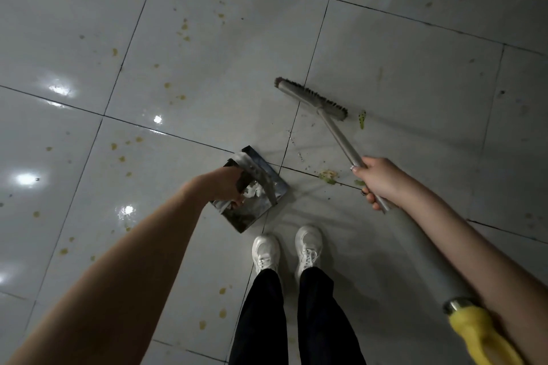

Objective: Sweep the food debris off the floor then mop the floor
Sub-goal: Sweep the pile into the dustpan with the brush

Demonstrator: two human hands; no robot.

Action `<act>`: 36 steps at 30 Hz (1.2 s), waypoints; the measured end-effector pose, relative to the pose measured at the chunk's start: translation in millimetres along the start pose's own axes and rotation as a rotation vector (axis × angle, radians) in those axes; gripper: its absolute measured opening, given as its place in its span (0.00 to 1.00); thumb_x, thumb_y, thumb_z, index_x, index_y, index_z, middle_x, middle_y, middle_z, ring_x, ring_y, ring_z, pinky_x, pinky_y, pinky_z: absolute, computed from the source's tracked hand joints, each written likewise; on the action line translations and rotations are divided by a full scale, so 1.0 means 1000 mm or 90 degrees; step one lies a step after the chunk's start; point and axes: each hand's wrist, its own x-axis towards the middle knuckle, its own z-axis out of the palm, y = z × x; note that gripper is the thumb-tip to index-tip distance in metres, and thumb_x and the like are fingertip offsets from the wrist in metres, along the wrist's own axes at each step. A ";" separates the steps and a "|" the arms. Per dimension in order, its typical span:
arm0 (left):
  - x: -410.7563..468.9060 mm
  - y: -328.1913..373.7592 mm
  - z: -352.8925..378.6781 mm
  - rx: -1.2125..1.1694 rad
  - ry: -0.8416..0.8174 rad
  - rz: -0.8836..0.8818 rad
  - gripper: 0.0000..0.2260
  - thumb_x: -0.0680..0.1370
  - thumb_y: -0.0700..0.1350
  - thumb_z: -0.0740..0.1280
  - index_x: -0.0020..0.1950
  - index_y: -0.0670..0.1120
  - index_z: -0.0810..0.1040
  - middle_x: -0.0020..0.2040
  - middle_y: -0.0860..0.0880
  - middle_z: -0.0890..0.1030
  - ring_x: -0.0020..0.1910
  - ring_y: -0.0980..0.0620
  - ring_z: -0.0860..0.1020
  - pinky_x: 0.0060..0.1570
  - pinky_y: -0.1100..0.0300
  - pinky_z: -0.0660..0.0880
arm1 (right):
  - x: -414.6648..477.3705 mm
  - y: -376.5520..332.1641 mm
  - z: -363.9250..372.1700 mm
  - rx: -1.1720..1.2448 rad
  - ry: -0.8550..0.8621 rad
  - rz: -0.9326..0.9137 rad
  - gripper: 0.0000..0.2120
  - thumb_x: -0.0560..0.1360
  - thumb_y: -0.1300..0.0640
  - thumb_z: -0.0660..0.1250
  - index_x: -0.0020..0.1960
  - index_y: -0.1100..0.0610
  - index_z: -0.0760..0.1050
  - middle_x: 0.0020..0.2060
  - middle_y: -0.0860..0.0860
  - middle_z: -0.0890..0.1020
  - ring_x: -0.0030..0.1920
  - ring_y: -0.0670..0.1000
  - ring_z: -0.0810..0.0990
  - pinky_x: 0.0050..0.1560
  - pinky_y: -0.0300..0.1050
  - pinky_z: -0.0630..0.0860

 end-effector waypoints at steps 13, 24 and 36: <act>0.016 0.009 -0.015 0.091 0.070 -0.013 0.18 0.79 0.44 0.62 0.65 0.38 0.64 0.53 0.40 0.78 0.51 0.43 0.78 0.52 0.52 0.76 | -0.019 0.034 0.003 -0.284 -0.095 0.101 0.27 0.81 0.57 0.55 0.77 0.49 0.49 0.34 0.56 0.74 0.24 0.50 0.72 0.16 0.35 0.67; 0.019 0.028 -0.027 0.084 0.041 -0.018 0.20 0.77 0.39 0.64 0.68 0.39 0.63 0.55 0.42 0.78 0.48 0.48 0.77 0.45 0.60 0.75 | -0.028 0.037 -0.108 -0.073 -0.005 0.073 0.12 0.81 0.54 0.57 0.64 0.49 0.69 0.27 0.53 0.67 0.15 0.44 0.65 0.17 0.32 0.65; 0.036 0.034 -0.033 0.108 0.045 -0.052 0.19 0.79 0.44 0.62 0.67 0.39 0.62 0.53 0.41 0.78 0.50 0.44 0.78 0.51 0.53 0.76 | 0.056 0.051 -0.083 0.063 -0.001 0.138 0.11 0.81 0.59 0.56 0.63 0.56 0.69 0.29 0.54 0.66 0.13 0.43 0.64 0.16 0.30 0.65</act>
